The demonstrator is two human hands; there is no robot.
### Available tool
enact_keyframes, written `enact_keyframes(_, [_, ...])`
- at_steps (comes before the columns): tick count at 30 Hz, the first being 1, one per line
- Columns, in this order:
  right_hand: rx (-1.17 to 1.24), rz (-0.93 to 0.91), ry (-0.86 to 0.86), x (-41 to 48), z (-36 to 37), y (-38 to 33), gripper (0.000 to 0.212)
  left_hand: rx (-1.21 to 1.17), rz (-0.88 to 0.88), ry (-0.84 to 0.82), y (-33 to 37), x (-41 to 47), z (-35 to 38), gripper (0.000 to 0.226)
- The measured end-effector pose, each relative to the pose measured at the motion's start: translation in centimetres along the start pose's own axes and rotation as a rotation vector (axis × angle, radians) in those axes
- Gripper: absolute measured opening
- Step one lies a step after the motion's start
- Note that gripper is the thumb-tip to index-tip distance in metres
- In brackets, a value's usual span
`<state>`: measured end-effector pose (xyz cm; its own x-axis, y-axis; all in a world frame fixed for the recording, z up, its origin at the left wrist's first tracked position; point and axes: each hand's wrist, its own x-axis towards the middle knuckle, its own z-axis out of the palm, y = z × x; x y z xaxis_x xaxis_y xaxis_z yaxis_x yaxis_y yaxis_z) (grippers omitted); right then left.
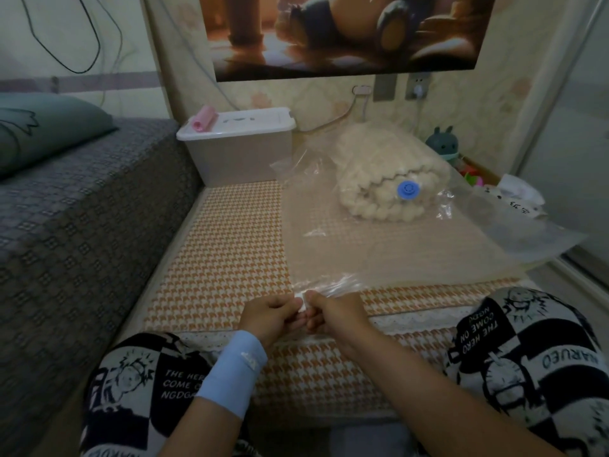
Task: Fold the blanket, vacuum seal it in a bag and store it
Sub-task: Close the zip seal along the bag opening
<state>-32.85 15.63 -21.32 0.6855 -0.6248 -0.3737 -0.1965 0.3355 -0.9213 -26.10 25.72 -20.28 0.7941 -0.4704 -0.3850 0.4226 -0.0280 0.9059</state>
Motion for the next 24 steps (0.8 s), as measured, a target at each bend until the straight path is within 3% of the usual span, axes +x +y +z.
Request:
enact_keyframes(7, [-0.003, -0.049, 0.031, -0.5, -0.3, 0.3, 0.033, 0.008, 0.026, -0.035, -0.3, -0.5, 0.8, 0.007])
enact_keyframes(12, [0.033, 0.009, -0.062, -0.8, -0.7, -0.8, 0.034, -0.068, 0.028, -0.039, -0.2, -0.4, 0.7, 0.010])
enact_keyframes(17, [-0.030, -0.051, 0.030, -0.6, -0.9, -0.4, 0.043, -0.113, -0.012, -0.028, -0.6, 0.1, 0.8, 0.002])
enact_keyframes(24, [-0.075, -0.077, 0.078, -0.4, -0.9, 0.8, 0.045, -0.062, -0.042, 0.005, -1.4, 0.2, 1.0, 0.019])
